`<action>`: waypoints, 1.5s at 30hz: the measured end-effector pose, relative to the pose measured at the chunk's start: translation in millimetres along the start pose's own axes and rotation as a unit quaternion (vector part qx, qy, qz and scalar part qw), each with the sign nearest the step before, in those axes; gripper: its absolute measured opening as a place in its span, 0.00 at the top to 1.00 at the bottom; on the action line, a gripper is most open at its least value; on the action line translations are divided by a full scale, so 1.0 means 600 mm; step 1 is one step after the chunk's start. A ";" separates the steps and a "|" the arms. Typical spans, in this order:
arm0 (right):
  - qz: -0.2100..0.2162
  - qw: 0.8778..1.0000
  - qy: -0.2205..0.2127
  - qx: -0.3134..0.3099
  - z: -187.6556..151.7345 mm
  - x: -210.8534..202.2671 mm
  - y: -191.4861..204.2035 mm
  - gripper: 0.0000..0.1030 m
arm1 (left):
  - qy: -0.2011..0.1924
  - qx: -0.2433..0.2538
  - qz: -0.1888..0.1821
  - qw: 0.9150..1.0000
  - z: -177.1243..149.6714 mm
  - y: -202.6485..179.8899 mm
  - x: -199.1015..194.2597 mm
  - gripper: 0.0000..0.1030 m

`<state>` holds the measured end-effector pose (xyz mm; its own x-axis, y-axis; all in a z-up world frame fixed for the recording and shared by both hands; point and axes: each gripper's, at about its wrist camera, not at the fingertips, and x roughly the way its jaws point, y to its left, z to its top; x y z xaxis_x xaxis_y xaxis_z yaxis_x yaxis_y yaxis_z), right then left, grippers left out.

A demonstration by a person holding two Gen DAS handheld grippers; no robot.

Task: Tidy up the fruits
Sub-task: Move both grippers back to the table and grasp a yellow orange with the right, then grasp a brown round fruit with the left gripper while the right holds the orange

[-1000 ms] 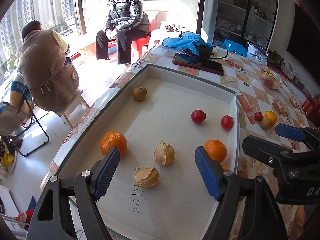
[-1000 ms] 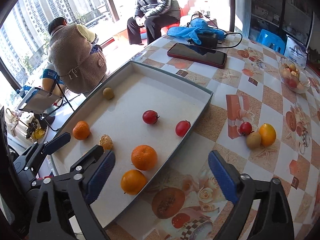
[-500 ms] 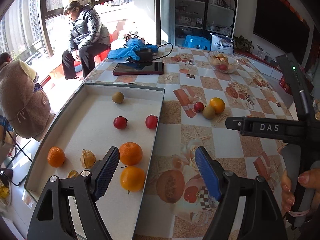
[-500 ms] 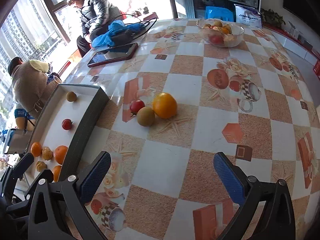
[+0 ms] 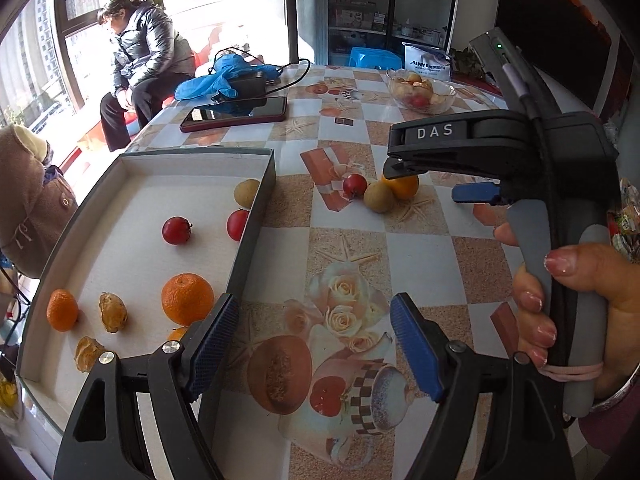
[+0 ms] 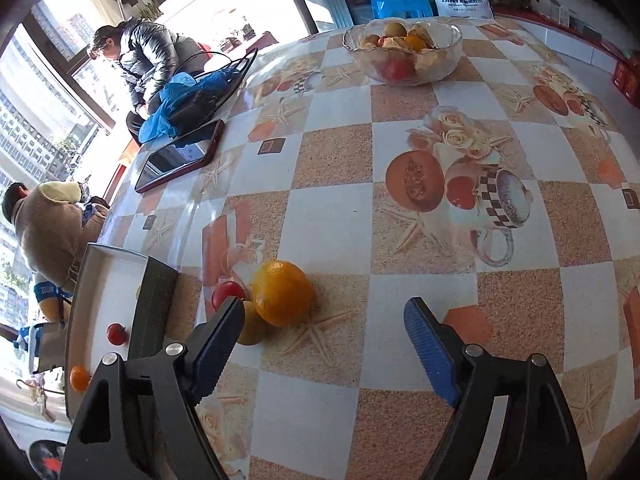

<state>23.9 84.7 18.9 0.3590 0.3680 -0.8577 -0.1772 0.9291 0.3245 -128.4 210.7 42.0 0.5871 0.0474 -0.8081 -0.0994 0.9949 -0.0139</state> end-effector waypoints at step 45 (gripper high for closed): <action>-0.031 0.995 -0.064 -0.070 -0.154 -0.110 -0.135 0.65 | 0.016 -0.065 -0.002 0.998 0.028 -0.036 0.085 0.72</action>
<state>-70.1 -18.0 12.6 0.4848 0.3202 -0.8139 -0.2744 0.9393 0.2062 -83.0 193.1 11.1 0.5623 0.0387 -0.8261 -0.2012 0.9753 -0.0912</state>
